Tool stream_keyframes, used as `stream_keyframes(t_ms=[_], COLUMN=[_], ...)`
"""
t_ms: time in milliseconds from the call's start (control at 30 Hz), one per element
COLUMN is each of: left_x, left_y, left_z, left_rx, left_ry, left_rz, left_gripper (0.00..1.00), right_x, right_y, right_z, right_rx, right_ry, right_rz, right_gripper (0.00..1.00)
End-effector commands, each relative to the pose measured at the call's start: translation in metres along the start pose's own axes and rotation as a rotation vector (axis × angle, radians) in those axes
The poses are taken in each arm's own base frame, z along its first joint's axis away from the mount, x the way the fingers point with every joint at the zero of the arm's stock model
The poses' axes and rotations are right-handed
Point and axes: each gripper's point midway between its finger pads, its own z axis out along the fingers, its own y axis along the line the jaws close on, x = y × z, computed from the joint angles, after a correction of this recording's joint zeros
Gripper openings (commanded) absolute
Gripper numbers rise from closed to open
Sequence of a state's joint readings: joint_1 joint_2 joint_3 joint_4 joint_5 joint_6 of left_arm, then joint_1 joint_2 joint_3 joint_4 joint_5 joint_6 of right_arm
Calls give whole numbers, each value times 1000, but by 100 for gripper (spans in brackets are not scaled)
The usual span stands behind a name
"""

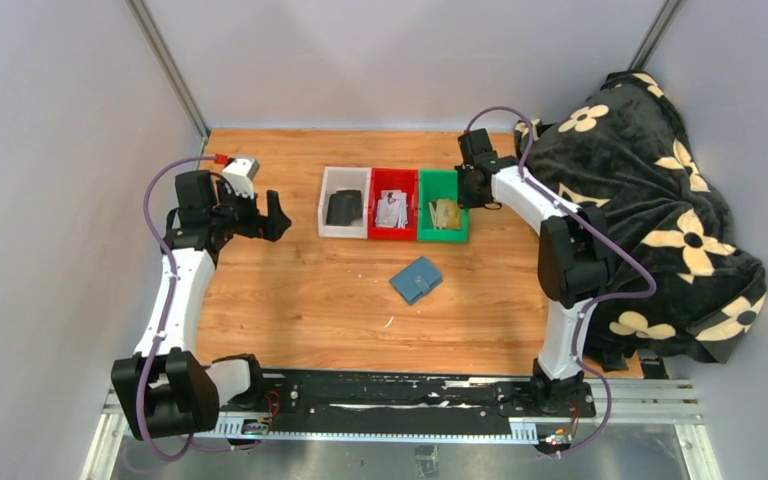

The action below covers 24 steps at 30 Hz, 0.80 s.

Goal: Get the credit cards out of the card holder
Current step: Move the storage box to the center of the board.

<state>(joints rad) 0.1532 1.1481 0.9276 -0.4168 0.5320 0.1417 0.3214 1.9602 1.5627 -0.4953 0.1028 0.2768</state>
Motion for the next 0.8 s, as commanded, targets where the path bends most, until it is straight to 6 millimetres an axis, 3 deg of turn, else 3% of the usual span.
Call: stream_keyframes(t_ms=[0,133,167,200,233,300,367,500,600,667,767], left_x=[-6,-1,2,4,7,11,14,14,15,16,18], left_y=[-12,-17,-19,-20,-21,-22,-23,-24,-25,-25,-27], left_z=[-11,-14,-14,-14,-14,-14,-14,-16,-19,-21,-24], left_rx=[37,54,61,68,75,84,87,93,94,92,96], left_ry=[-32,-24,-16,-9,-1,12,22,33,47,56,67], left_rz=[16,29,28,29,29,29,26,32,45,49,53], left_gripper=[100,100,100,100,100,100,100,100,100,100,100], right_x=[26,32,31,31,28,24,20,29,59,87,129], right_y=[-4,-7,-7,-7,-7,-6,-4,30,67,99,133], right_z=[-13,-16,-18,-21,-26,-38,-56,-102,-125,-128,-116], right_rx=[21,21,21,18,17,11,21,-18,-60,-141,-206], right_ry=[43,26,21,17,10,-14,-58,-154,-168,-148,-71], right_rz=[-24,-33,-36,-37,-32,-14,-9,-58,-145,-193,-253], right_gripper=[0,1,5,18,40,71,83,85,85,85,86])
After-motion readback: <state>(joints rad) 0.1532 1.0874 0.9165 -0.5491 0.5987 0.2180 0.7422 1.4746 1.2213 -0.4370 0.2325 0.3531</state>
